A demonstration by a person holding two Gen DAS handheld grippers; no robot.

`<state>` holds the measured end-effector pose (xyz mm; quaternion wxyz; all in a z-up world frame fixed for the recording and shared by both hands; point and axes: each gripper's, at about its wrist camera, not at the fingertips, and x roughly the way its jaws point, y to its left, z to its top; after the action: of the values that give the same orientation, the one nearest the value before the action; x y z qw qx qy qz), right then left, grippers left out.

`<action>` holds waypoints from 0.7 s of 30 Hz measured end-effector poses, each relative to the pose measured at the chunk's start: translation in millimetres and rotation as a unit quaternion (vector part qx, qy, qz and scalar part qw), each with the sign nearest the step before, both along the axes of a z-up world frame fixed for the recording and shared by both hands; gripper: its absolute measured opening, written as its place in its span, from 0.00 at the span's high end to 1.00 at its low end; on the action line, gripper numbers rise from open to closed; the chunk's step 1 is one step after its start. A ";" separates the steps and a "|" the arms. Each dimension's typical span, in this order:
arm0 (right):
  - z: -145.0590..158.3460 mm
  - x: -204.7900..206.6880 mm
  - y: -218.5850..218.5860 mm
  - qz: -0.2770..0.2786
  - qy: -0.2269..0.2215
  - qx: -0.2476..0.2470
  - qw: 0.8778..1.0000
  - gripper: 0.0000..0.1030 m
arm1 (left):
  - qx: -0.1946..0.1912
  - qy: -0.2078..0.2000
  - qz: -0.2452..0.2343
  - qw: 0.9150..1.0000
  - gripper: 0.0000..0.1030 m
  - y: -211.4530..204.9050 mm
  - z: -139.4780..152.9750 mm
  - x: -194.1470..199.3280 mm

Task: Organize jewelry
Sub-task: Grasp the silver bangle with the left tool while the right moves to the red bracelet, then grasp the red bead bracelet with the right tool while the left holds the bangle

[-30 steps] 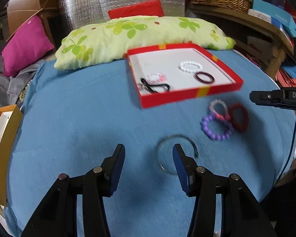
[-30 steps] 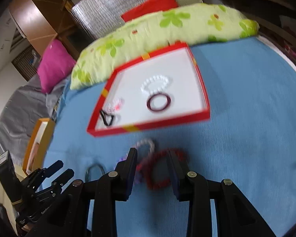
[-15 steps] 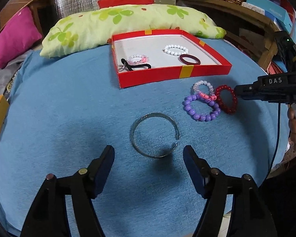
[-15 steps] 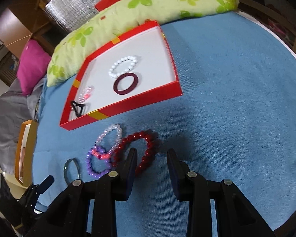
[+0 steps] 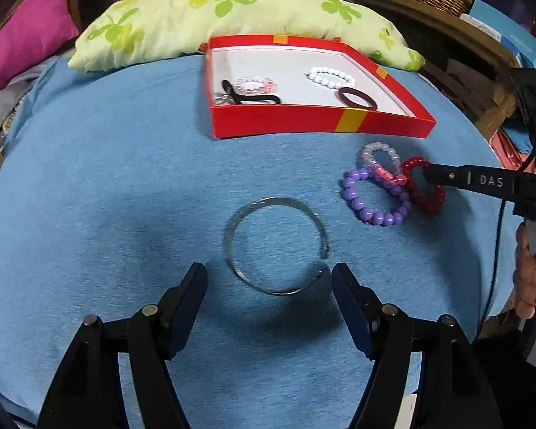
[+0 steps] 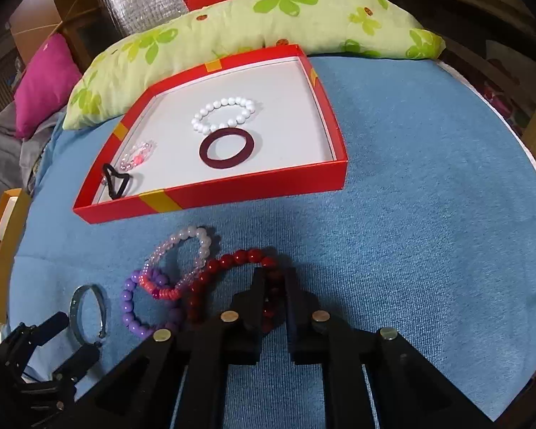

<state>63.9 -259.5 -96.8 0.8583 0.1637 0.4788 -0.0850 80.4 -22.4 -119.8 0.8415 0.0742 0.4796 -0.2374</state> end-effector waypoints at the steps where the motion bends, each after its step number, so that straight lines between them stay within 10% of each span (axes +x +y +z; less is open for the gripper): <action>1: -0.1 -0.1 -0.9 0.001 0.000 0.001 1.000 0.90 | -0.017 0.009 0.001 1.000 0.29 1.0 1.8 0.3; 21: 0.6 -2.2 4.3 0.000 -0.006 -0.016 1.000 0.90 | -0.035 0.001 0.072 0.997 0.26 -13.8 -3.7 13.8</action>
<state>61.7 -255.3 -96.2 0.8637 0.1501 0.4722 -0.0919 94.2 -36.2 -123.5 0.8578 0.0092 0.4762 -0.1930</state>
